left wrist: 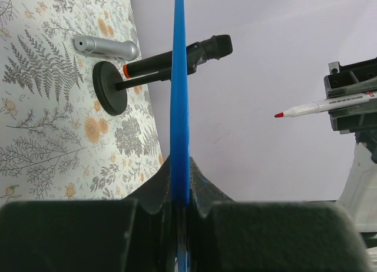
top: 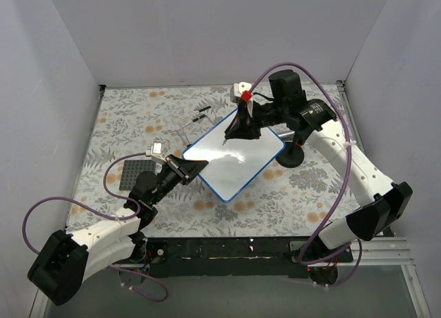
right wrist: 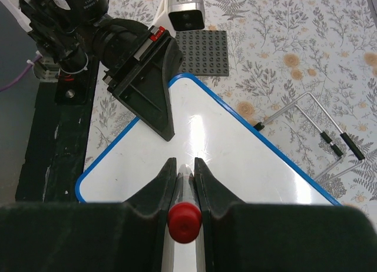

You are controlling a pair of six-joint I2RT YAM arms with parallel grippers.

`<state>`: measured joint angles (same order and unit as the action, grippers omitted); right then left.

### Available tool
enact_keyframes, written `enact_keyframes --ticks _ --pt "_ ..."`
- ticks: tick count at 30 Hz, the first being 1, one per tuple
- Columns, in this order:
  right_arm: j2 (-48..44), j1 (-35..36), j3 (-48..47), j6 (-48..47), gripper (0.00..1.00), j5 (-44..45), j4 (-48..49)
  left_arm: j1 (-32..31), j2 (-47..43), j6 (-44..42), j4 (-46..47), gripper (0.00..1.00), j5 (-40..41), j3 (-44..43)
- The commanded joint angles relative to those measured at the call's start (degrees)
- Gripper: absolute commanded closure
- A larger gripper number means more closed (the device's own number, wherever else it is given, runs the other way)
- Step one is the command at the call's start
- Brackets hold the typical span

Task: Write a sentence on the whiteboard
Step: Hold the whiteboard at the center of the board, then write a sentence on the whiteboard.

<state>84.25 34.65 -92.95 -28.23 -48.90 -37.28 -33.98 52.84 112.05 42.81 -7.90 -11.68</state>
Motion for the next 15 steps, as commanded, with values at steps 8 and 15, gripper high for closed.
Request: enact_keyframes --ticks 8,15 --pt "2.0 3.5 -5.4 -2.2 0.99 0.9 -1.2 -0.3 -0.5 0.2 9.0 1.00 -1.5 -1.6" --pt "3.0 6.0 -5.6 0.1 0.99 4.0 0.8 -0.3 1.1 0.5 11.3 1.00 -2.6 -1.6"
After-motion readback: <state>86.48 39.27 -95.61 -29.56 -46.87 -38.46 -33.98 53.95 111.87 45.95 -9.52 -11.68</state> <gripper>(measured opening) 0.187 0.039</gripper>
